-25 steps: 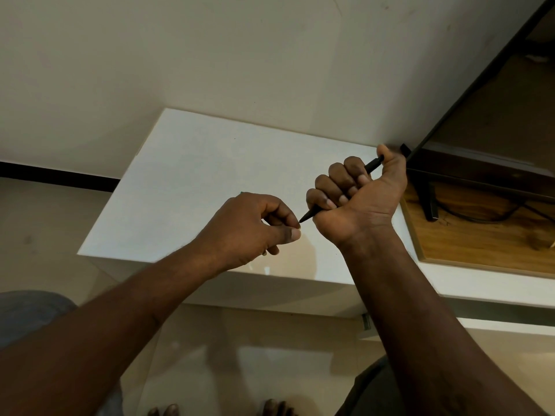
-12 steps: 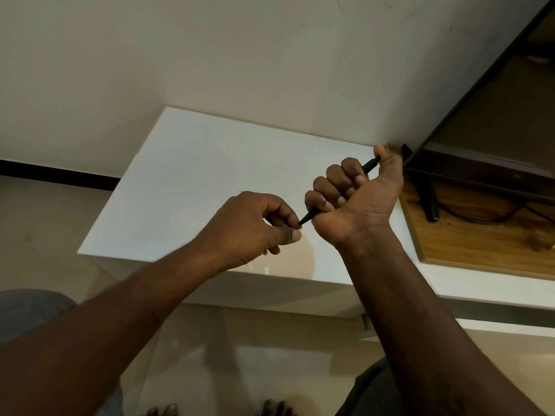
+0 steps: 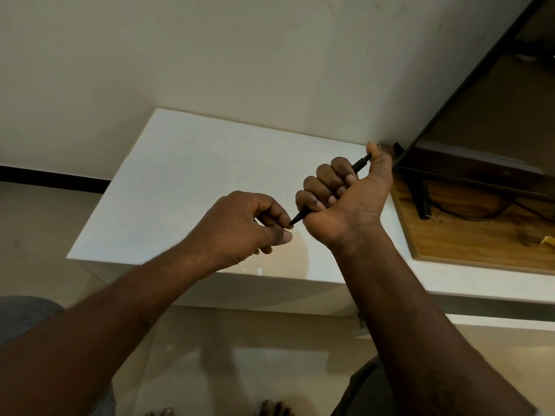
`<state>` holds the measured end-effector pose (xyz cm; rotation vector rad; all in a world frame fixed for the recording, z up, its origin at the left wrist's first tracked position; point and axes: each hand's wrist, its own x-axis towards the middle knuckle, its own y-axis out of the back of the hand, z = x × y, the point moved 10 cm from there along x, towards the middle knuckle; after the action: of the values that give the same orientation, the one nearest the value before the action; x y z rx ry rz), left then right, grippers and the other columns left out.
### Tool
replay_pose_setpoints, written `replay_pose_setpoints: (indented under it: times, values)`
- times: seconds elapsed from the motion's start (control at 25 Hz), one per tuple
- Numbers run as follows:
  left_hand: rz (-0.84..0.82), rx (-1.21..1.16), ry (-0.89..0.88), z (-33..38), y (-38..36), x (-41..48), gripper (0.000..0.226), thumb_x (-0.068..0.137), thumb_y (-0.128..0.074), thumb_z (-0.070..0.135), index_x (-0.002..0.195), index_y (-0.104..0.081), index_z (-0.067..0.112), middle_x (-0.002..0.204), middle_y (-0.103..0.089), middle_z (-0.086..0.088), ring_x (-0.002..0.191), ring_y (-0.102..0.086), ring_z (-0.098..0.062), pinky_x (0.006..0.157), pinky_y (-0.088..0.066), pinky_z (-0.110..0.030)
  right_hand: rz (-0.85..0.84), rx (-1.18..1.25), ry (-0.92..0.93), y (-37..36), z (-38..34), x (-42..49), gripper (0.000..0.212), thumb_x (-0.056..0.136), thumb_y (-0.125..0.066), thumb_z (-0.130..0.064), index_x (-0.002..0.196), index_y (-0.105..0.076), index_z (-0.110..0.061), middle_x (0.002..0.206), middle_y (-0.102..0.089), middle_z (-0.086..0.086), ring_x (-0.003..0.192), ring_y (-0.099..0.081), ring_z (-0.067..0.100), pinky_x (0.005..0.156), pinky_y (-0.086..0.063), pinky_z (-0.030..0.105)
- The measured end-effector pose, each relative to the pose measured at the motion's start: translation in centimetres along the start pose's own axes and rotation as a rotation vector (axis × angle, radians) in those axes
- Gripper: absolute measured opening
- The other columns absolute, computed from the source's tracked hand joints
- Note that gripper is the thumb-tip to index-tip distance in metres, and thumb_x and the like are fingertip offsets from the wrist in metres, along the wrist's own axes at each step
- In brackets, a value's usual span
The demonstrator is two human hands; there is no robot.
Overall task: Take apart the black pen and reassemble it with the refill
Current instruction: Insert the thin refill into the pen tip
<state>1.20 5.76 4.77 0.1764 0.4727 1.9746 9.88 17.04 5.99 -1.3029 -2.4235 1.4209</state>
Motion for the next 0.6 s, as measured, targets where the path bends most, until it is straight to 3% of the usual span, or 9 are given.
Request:
replay_pose_setpoints:
  times: [0.44,0.6]
  values:
    - [-0.004,-0.006,0.002,0.18,-0.17,-0.05,0.01,0.081,-0.086,0.029,0.084,-0.077,0.031,0.077,-0.075,0.014,0.064,-0.074,-0.007,0.057,-0.053,-0.022,0.008,-0.038,0.009,-0.1,-0.14,-0.03,0.051,0.088,-0.051,-0.054,0.056,-0.029,-0.021,0.055,-0.016,-0.006,0.045,-0.011,0.014,0.046,-0.013,0.027]
    - [-0.001,-0.018,0.005,0.23,-0.11,-0.12,0.009,0.081,-0.085,0.028,0.083,-0.077,0.031,0.077,-0.076,0.013,0.064,-0.074,-0.008,0.058,-0.053,-0.023,0.009,-0.018,-0.009,-0.18,0.01,-0.04,0.056,0.089,-0.051,-0.062,0.057,-0.028,-0.022,0.055,-0.015,-0.007,0.045,-0.011,0.013,0.048,-0.012,0.026]
